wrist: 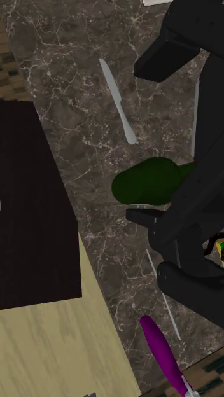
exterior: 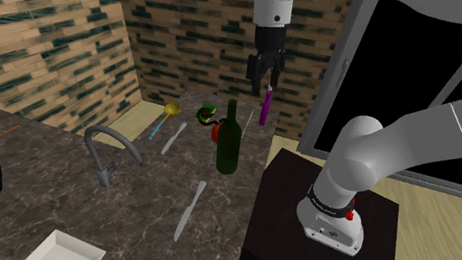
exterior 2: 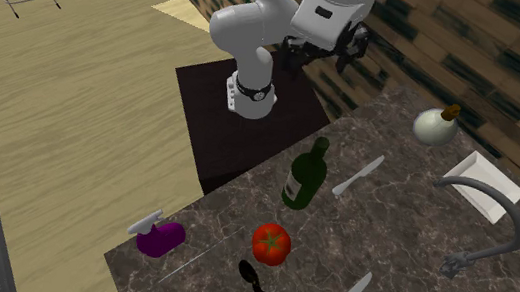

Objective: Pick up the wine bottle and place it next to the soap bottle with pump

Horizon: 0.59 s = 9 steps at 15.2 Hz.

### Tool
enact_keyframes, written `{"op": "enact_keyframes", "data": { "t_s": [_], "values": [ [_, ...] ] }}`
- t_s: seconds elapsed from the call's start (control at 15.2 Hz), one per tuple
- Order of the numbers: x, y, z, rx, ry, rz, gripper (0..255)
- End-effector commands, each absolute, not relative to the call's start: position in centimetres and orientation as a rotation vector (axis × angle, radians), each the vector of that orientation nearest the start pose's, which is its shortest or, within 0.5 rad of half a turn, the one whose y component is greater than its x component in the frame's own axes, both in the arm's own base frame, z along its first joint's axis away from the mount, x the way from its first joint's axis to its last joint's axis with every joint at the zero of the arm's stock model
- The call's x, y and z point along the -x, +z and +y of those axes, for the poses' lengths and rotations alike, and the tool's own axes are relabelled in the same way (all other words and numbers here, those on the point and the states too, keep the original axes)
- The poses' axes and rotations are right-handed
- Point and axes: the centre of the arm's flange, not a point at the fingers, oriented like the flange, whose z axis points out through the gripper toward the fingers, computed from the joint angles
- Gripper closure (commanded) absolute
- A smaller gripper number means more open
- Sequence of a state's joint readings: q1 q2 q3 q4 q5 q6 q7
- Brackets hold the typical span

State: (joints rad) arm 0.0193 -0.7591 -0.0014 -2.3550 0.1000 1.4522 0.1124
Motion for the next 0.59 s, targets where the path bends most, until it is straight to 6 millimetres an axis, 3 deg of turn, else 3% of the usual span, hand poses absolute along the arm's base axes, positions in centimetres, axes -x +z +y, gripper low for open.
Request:
{"op": "enact_keyframes", "data": {
  "t_s": [0.0,0.53],
  "values": [
    [-30.0,57.4,1.7,3.039,0.229,0.136,0],
    [-38.6,52.1,1.2,3.061,0.189,0.214,0]
  ]
}}
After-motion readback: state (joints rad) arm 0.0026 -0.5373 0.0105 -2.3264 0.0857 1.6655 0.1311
